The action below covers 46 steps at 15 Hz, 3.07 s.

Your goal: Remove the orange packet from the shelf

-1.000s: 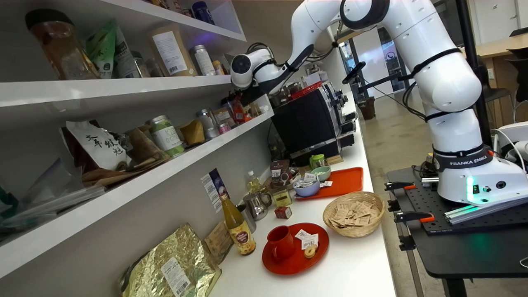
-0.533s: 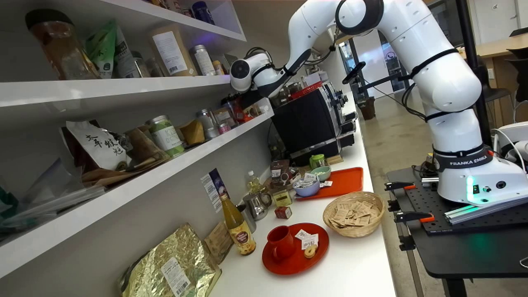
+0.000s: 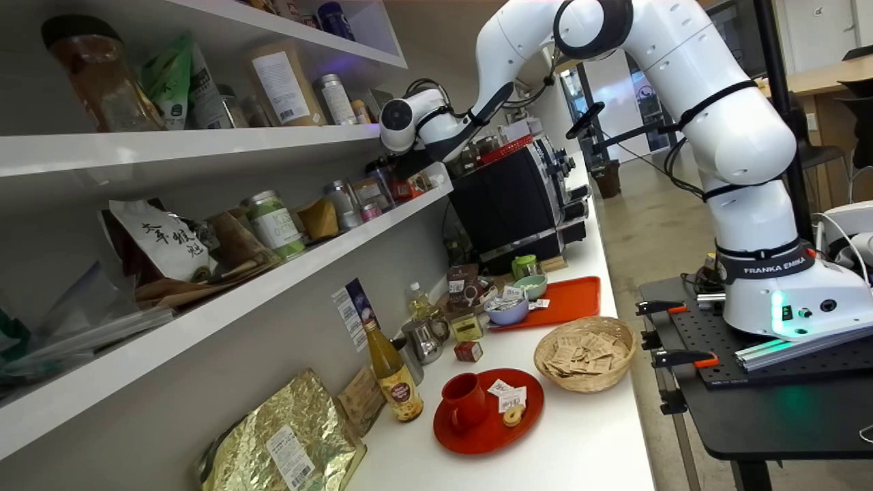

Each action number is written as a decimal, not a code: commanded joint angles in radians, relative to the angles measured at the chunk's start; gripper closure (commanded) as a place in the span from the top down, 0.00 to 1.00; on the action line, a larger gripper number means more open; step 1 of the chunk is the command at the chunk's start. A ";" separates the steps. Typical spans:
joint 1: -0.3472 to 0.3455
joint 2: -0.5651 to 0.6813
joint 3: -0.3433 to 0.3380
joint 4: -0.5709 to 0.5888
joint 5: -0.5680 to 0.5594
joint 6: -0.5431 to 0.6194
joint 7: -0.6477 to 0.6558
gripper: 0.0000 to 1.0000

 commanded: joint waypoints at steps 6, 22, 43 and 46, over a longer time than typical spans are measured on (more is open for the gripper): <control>0.004 -0.015 -0.013 0.002 -0.011 0.031 0.006 0.01; 0.132 -0.514 0.102 -0.465 0.266 -0.042 -0.584 0.02; 0.390 -0.397 0.195 -0.848 0.926 0.695 -1.186 0.02; 0.408 -0.343 0.206 -0.863 0.916 0.771 -1.172 0.03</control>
